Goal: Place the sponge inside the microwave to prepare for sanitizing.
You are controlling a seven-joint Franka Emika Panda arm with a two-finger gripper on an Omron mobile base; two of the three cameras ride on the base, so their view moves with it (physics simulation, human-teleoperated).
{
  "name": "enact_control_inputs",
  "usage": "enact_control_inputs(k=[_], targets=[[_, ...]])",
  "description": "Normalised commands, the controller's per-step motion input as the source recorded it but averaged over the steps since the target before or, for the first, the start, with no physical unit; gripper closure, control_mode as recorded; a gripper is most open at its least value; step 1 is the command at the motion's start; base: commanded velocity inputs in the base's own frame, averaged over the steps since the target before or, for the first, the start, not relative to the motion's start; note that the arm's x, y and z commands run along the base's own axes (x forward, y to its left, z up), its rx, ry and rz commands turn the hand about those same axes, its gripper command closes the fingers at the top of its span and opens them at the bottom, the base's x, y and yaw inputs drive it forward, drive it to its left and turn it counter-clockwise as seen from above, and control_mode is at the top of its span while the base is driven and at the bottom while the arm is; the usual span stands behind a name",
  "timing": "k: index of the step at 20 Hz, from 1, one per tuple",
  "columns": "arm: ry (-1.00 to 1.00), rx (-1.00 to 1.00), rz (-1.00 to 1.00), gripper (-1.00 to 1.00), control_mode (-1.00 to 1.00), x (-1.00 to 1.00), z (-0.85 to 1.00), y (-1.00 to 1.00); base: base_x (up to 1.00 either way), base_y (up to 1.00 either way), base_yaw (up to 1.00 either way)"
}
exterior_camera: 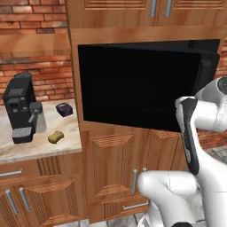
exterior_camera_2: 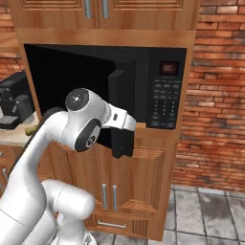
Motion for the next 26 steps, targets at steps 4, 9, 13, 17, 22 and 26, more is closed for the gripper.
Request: enact_control_inputs(k=[4, 9, 13, 17, 22, 26], targets=[[0.06, -0.13, -0.23, 1.00, -1.00, -0.87, -0.69, 0.69, 0.00, 0.00, 0.00], [0.05, -0.13, -0.23, 1.00, -1.00, -0.70, -0.74, 0.80, 0.00, 0.00, 0.00], [0.04, -0.14, -0.23, 1.00, -1.00, -0.58, -0.77, 0.96, 0.00, 0.00, 0.00], [0.07, -0.14, -0.22, 1.00, -1.00, -0.49, -0.77, 1.00, 0.00, 0.00, 0.00], [0.06, -0.13, -0.23, 1.00, -1.00, -0.42, -0.95, 1.00, 0.00, 0.00, 0.00], [0.08, -0.13, -0.23, 1.00, -1.00, -0.33, -0.96, 1.00, 0.00, 0.00, 0.00]])
